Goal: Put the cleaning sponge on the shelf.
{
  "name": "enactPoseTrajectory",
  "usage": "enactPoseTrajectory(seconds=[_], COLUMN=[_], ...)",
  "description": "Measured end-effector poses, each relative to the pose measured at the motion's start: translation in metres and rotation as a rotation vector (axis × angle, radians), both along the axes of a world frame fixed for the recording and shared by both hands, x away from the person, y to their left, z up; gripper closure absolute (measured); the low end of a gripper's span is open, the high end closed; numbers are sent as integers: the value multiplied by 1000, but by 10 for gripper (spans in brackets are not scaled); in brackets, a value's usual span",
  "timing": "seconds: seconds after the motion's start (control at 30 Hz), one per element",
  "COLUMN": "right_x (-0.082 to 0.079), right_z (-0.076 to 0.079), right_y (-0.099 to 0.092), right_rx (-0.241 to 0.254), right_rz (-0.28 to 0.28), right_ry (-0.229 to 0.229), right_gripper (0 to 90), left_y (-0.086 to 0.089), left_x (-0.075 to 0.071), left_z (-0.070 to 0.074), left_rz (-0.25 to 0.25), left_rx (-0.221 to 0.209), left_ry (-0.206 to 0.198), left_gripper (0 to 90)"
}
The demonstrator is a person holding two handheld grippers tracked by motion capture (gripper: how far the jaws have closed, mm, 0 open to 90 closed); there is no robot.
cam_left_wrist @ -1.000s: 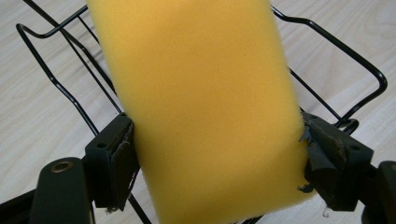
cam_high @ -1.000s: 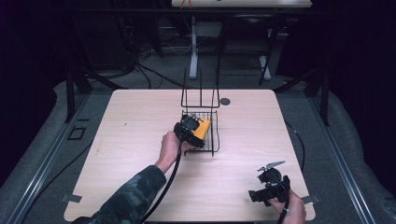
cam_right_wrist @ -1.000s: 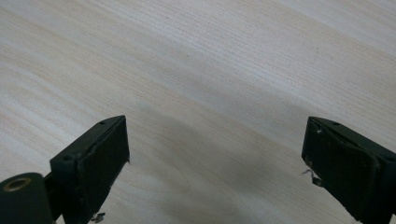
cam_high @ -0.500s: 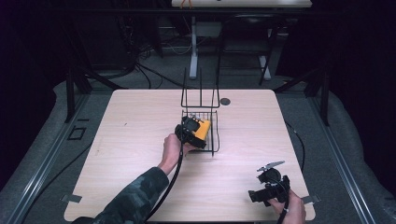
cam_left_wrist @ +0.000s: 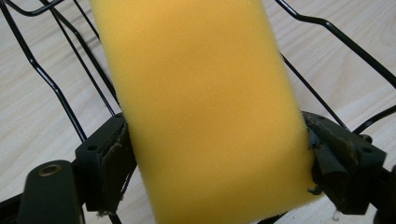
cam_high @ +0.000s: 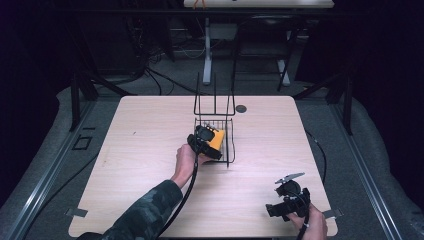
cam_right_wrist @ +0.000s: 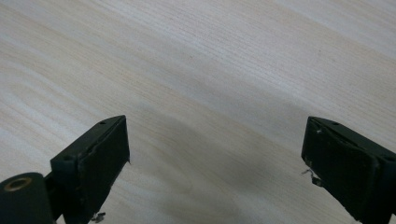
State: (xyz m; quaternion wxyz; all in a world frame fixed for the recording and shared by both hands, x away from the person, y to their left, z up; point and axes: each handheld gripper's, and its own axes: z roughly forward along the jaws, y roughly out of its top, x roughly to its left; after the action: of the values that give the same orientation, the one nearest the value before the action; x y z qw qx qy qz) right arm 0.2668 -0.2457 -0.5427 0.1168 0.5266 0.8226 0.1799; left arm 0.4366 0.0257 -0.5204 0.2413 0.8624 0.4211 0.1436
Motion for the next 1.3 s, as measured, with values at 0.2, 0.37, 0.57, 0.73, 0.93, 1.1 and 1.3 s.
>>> enactPoseTrajectory(seconds=[0.2,0.37,0.57,0.73,0.93,1.1,1.3], right_x=[0,0,-1,-1,-1,-1,-1], right_z=[0,0,1,1,1,1,2], right_y=[1,1,1,1,0,0,0], right_rx=[1,4,5,7,7,7,1], right_rz=[-4,-1,0,0,0,0,1], right_ry=[2,-6,-12,-12,-11,-13,-14], right_gripper=[72,72,73,76,76,76,76], left_y=[2,4,2,1,2,6,15], left_x=[-2,-2,-3,-3,-3,-6,-11], left_z=[0,0,1,-1,1,6,16], left_rz=[-1,2,-4,-16,-21,-27,-36], left_rx=[-8,-2,23,37,43,34,14], left_ry=[-1,0,-11,-4,-8,-19,-42], left_gripper=[146,132,121,57,12,8,5])
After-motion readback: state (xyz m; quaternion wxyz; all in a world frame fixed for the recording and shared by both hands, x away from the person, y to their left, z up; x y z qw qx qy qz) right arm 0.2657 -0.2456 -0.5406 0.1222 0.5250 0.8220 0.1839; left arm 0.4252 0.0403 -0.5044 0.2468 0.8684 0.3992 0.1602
